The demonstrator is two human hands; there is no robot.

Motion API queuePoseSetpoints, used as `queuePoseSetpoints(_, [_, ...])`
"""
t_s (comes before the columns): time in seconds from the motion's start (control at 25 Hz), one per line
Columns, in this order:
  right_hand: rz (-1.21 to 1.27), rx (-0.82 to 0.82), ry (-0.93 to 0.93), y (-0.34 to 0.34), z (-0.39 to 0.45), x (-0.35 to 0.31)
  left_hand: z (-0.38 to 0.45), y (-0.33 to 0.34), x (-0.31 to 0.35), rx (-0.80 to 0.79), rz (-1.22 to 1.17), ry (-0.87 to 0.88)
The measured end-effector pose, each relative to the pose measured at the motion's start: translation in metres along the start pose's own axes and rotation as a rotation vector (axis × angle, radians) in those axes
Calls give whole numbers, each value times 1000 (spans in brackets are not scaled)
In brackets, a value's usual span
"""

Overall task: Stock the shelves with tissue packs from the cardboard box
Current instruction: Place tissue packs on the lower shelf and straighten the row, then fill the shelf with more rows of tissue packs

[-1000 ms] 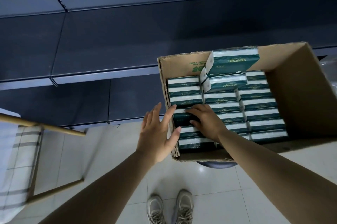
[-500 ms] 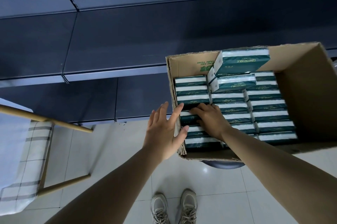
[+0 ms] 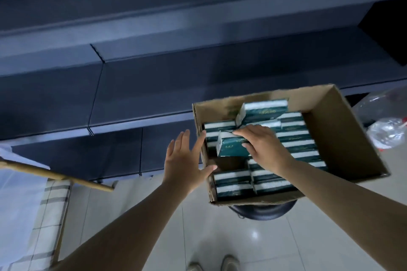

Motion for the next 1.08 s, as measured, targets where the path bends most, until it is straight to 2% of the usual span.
queuePoseSetpoints(0.2, [-26, 121, -60, -113, 29, -13, 19, -98, 18, 139, 25, 63])
queuePoseSetpoints(0.64, [-200, 410, -205, -388, 106, -92, 57, -367, 74, 682, 117, 207])
queuePoseSetpoints(0.88, [-228, 518, -165, -474, 170, -110, 98, -468, 62, 865, 148, 240])
queuePoseSetpoints(1.08, [-180, 551, -36, -499, 243, -98, 154, -509, 27, 911, 148, 182])
Point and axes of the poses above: each hand's wrist, its own z-axis towards the middle knuckle, its own y-axis out of the palm, x = y × z, the point moved 1 cm from there along z, towards the middle knuckle, and after that the axes turned 6 degrees about y, right-handed, at the moved point
